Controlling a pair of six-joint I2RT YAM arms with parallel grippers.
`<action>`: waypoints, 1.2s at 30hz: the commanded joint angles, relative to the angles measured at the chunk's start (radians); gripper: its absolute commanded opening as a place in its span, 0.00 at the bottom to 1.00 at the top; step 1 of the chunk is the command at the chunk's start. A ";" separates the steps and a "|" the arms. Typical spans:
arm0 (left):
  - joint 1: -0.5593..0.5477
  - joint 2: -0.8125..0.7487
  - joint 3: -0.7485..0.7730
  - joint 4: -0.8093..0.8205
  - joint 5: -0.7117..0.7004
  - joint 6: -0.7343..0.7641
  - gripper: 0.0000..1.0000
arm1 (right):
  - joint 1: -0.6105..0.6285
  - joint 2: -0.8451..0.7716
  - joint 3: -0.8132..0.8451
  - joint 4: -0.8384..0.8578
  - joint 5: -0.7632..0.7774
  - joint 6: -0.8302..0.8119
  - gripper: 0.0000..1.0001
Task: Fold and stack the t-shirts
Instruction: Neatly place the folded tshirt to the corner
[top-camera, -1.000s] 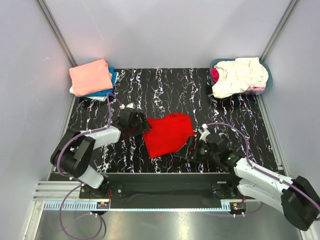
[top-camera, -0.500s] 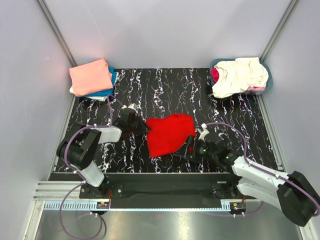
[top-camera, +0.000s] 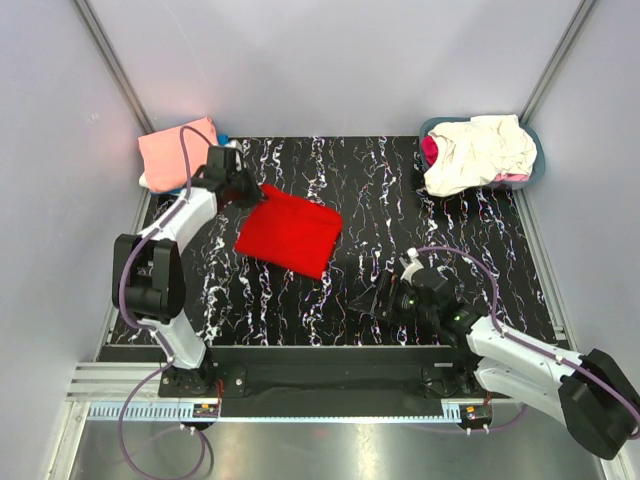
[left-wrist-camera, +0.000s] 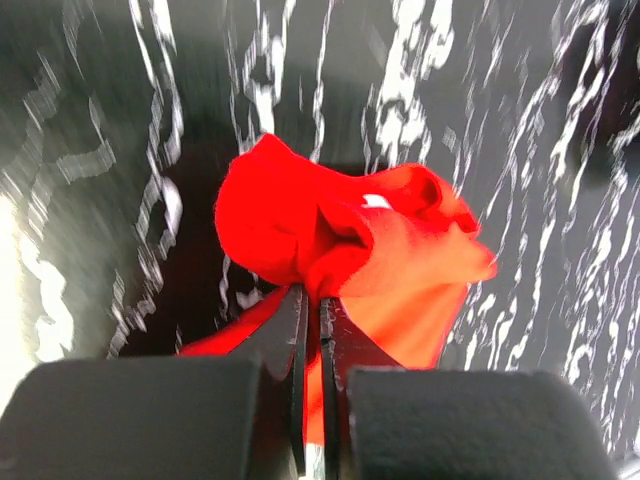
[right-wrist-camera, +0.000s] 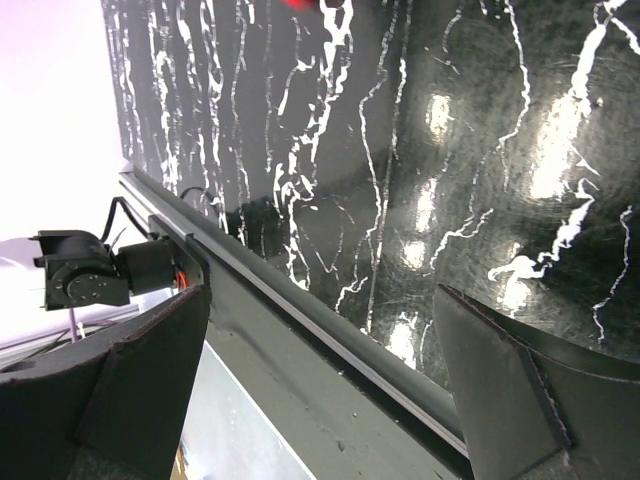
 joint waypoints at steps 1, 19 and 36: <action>0.056 0.076 0.165 -0.169 -0.026 0.083 0.00 | 0.008 0.016 0.009 0.019 0.027 0.002 1.00; 0.234 0.409 0.877 -0.427 -0.008 0.174 0.00 | 0.008 0.177 0.044 0.082 -0.004 -0.013 1.00; 0.340 0.414 1.101 -0.329 0.129 0.113 0.06 | 0.008 0.201 0.048 0.100 -0.007 -0.018 1.00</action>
